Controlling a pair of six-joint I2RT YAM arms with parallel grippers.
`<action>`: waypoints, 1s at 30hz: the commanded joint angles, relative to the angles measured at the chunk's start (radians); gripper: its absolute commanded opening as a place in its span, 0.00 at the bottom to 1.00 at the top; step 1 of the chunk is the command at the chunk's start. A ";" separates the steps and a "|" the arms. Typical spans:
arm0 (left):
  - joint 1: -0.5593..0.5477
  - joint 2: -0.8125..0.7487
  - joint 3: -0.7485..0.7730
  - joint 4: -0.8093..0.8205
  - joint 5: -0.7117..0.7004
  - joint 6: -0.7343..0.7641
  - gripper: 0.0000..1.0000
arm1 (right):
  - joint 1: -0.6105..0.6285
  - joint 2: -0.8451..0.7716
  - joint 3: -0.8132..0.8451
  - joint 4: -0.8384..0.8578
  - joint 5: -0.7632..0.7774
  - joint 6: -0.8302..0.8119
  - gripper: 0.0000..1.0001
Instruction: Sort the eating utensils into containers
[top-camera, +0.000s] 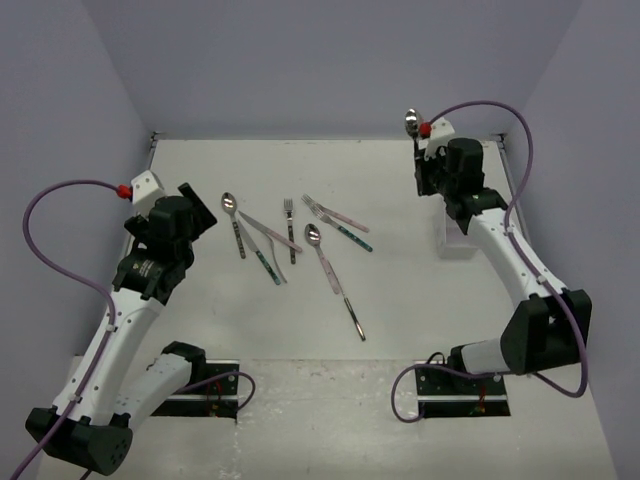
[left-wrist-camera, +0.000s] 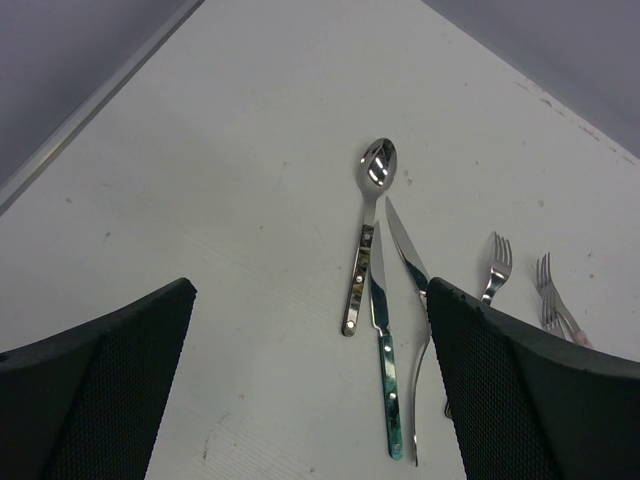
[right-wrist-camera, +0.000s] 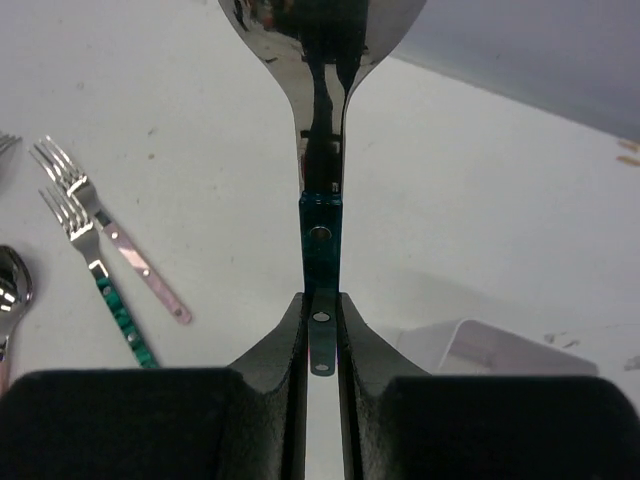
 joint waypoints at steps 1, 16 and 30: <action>-0.003 -0.004 0.004 0.019 0.005 -0.006 1.00 | -0.041 -0.046 0.001 0.173 0.006 -0.074 0.00; -0.003 0.015 -0.011 0.016 0.001 -0.027 1.00 | -0.341 -0.011 -0.114 0.338 -0.198 -0.150 0.00; -0.002 0.026 -0.008 0.020 0.002 -0.035 1.00 | -0.346 0.083 -0.240 0.435 -0.215 -0.078 0.00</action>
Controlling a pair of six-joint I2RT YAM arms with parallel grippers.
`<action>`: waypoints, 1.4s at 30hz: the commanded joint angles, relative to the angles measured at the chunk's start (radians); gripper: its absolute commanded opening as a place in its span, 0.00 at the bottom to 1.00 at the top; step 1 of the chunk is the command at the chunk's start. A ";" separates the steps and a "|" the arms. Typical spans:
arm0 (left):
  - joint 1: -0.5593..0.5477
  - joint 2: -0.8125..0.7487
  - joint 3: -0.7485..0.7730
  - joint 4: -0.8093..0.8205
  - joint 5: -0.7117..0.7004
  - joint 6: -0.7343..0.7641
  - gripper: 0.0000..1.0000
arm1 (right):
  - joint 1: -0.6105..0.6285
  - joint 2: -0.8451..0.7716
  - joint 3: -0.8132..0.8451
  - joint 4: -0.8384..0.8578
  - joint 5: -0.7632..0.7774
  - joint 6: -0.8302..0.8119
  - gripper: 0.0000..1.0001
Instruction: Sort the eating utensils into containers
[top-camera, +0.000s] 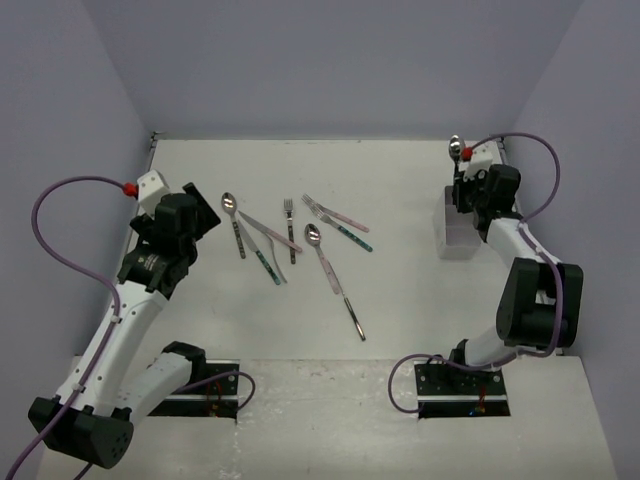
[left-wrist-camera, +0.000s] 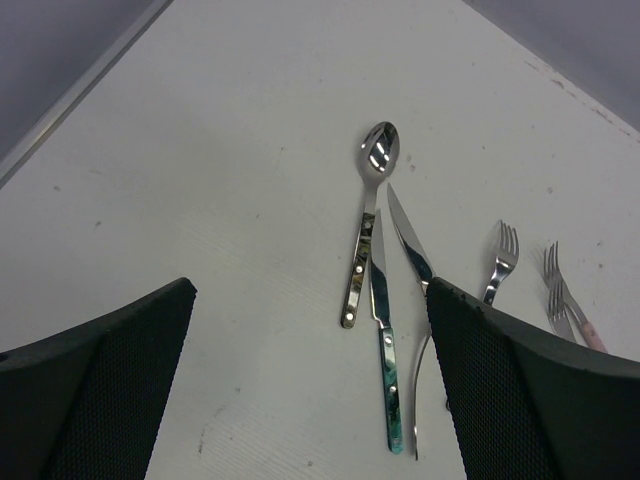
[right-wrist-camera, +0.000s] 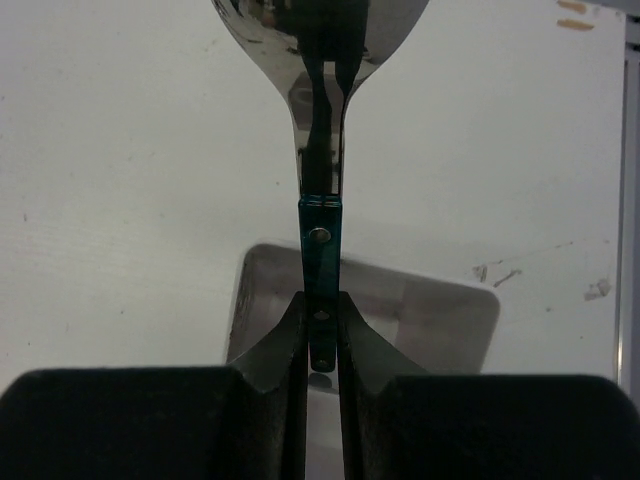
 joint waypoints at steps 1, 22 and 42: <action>-0.003 -0.023 -0.009 0.017 -0.019 -0.018 1.00 | -0.004 -0.054 -0.046 0.111 -0.022 0.041 0.00; -0.003 0.012 -0.009 0.032 0.059 -0.015 1.00 | 0.094 -0.395 0.068 -0.180 0.160 0.124 0.99; -0.003 0.023 -0.046 0.023 0.149 0.007 1.00 | 0.659 0.370 0.622 -0.809 0.276 0.357 0.99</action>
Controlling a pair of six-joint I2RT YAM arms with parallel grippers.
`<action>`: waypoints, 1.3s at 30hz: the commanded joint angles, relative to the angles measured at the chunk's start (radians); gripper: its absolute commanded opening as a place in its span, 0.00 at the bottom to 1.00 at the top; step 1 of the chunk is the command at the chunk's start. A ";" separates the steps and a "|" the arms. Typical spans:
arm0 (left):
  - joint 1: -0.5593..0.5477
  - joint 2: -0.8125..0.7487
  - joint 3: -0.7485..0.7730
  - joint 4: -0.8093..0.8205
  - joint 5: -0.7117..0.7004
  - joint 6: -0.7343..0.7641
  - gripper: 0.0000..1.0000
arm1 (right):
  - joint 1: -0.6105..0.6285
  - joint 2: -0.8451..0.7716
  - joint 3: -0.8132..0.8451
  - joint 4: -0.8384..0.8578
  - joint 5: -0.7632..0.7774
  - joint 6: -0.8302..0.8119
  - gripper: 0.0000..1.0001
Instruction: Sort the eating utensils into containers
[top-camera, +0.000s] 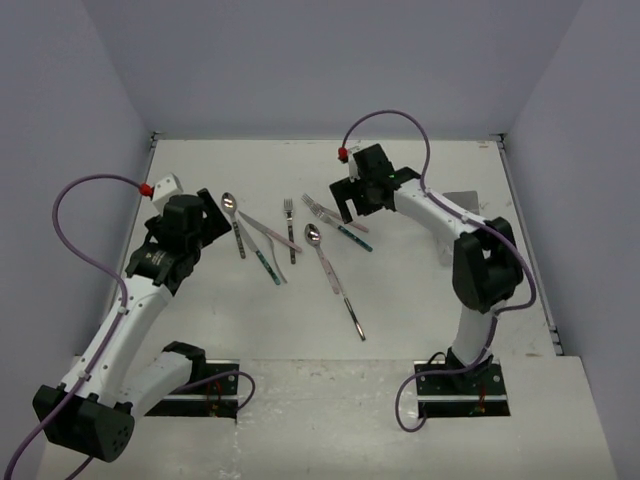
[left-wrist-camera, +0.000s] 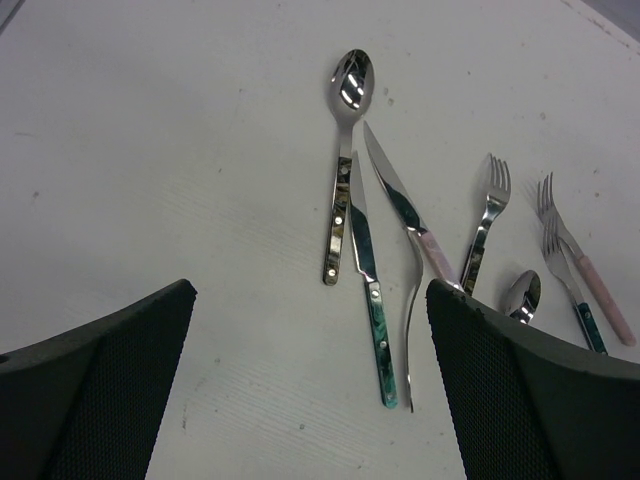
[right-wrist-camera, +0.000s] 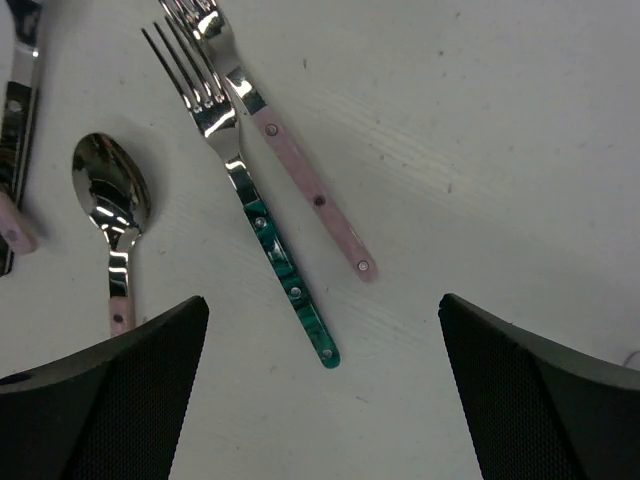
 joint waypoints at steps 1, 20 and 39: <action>-0.003 -0.018 -0.011 0.016 0.005 0.010 1.00 | 0.001 0.118 0.131 -0.206 -0.020 0.111 0.99; -0.001 -0.046 -0.030 0.005 -0.012 0.001 1.00 | 0.092 0.390 0.221 -0.295 0.079 0.170 0.86; -0.001 -0.098 -0.036 -0.035 -0.035 -0.010 1.00 | 0.118 0.450 0.425 -0.290 0.062 0.096 0.00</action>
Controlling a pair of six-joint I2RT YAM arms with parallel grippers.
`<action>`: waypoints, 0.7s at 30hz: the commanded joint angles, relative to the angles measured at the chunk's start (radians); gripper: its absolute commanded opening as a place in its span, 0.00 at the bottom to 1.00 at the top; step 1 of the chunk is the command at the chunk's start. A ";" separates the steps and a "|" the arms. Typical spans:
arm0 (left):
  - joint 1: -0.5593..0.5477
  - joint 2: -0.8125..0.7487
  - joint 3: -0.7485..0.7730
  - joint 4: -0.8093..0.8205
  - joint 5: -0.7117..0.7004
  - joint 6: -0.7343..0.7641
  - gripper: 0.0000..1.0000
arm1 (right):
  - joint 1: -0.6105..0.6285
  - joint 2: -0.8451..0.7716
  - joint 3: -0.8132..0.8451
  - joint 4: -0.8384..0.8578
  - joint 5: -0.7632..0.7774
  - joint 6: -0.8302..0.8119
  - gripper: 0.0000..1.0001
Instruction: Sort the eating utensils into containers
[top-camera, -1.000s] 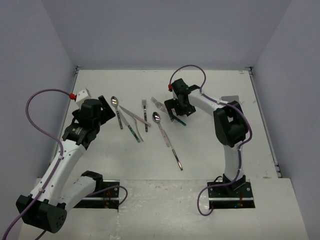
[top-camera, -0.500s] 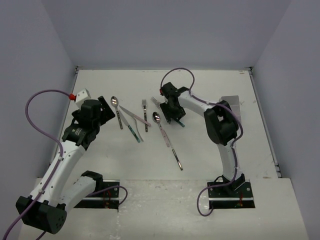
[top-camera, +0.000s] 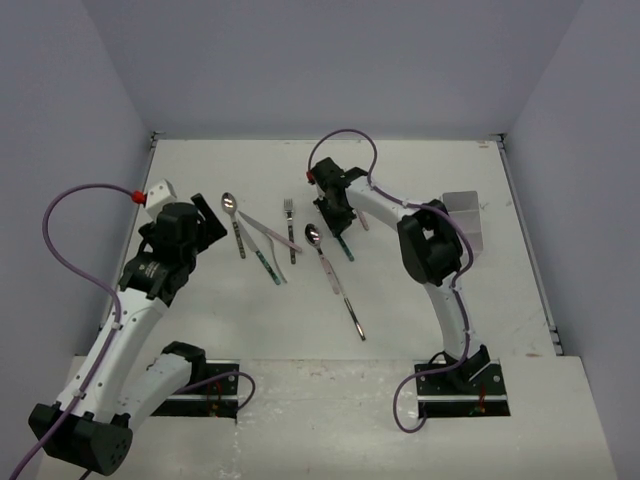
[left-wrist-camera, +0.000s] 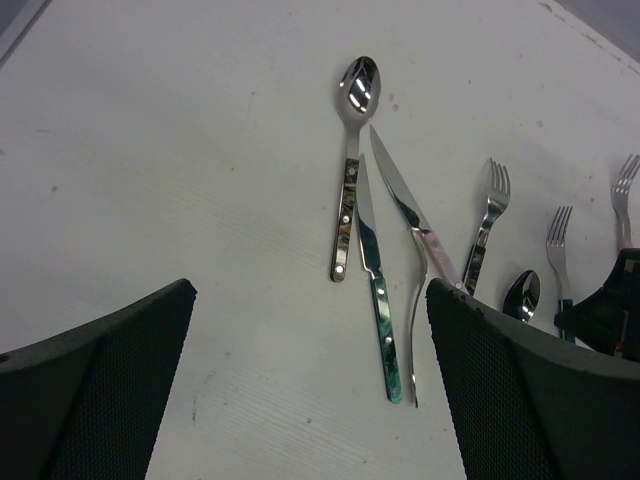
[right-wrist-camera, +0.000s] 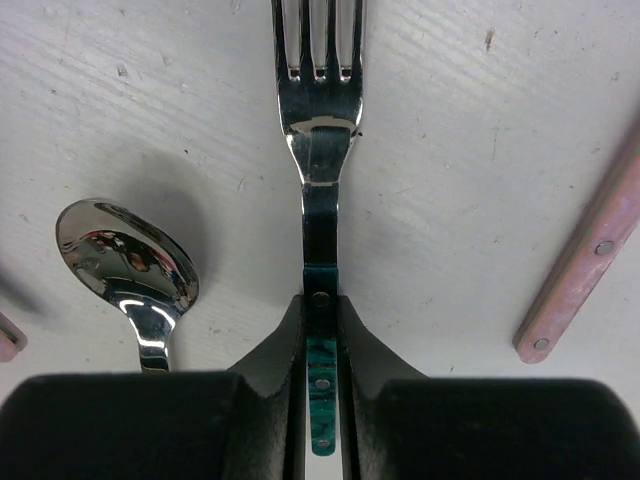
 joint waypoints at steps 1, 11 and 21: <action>-0.003 -0.022 -0.007 -0.009 -0.018 -0.005 1.00 | 0.003 -0.068 0.003 0.034 0.041 -0.059 0.00; -0.003 -0.005 -0.012 0.014 0.024 0.002 1.00 | -0.006 -0.539 -0.378 0.452 -0.070 -0.239 0.00; -0.003 0.029 -0.020 0.063 0.067 0.023 1.00 | -0.311 -0.994 -0.771 0.764 -0.322 -0.352 0.00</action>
